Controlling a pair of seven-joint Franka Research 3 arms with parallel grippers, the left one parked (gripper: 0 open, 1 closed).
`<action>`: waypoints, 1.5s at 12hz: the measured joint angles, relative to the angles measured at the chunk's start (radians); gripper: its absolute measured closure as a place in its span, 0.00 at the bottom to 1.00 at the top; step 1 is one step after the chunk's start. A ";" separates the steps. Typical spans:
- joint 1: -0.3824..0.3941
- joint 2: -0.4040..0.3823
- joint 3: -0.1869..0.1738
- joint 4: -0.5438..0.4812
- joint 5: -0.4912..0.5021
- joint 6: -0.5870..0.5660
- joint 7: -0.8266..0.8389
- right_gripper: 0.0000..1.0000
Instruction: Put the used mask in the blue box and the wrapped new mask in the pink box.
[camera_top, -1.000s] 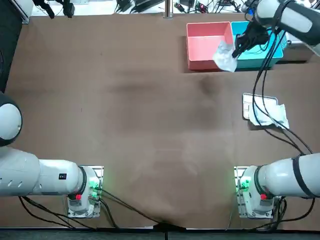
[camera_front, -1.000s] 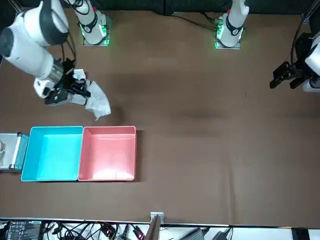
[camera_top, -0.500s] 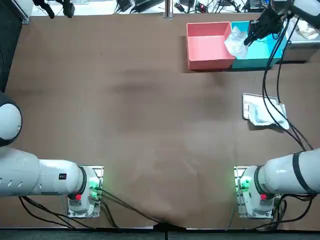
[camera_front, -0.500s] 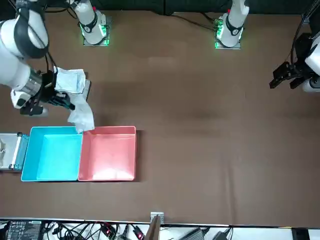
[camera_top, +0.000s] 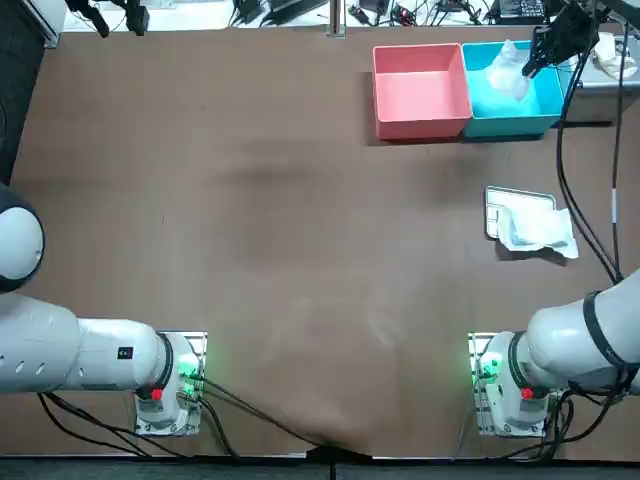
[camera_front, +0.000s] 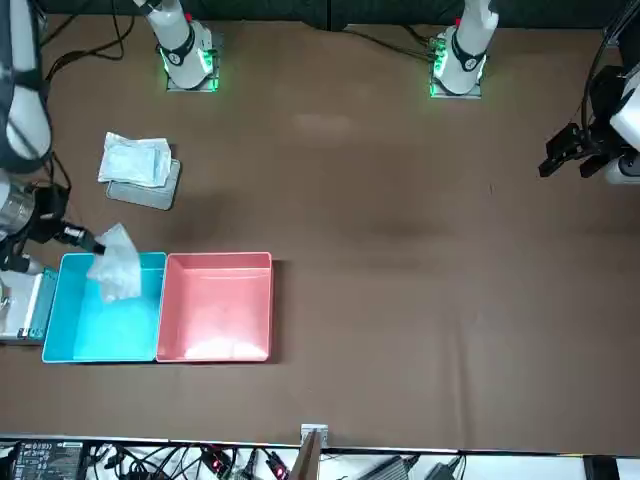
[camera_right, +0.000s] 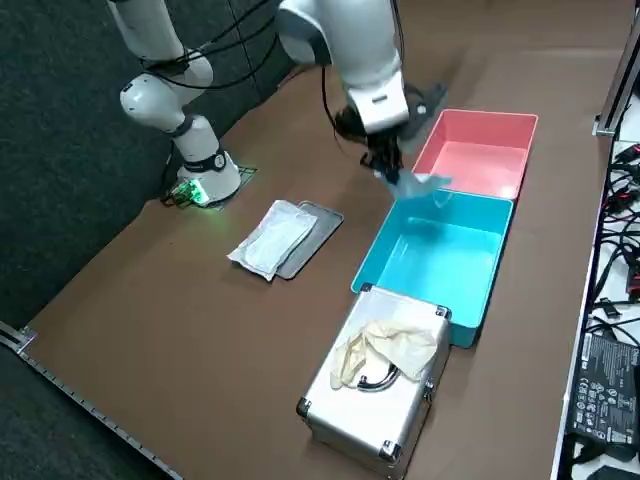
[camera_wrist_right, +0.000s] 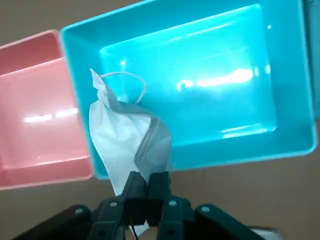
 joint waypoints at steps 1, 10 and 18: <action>-0.016 0.044 0.000 0.038 -0.007 0.000 -0.018 0.98; -0.045 0.406 0.005 0.350 -0.018 0.010 -0.076 0.93; -0.037 0.428 0.018 0.418 -0.186 -0.044 -0.079 0.01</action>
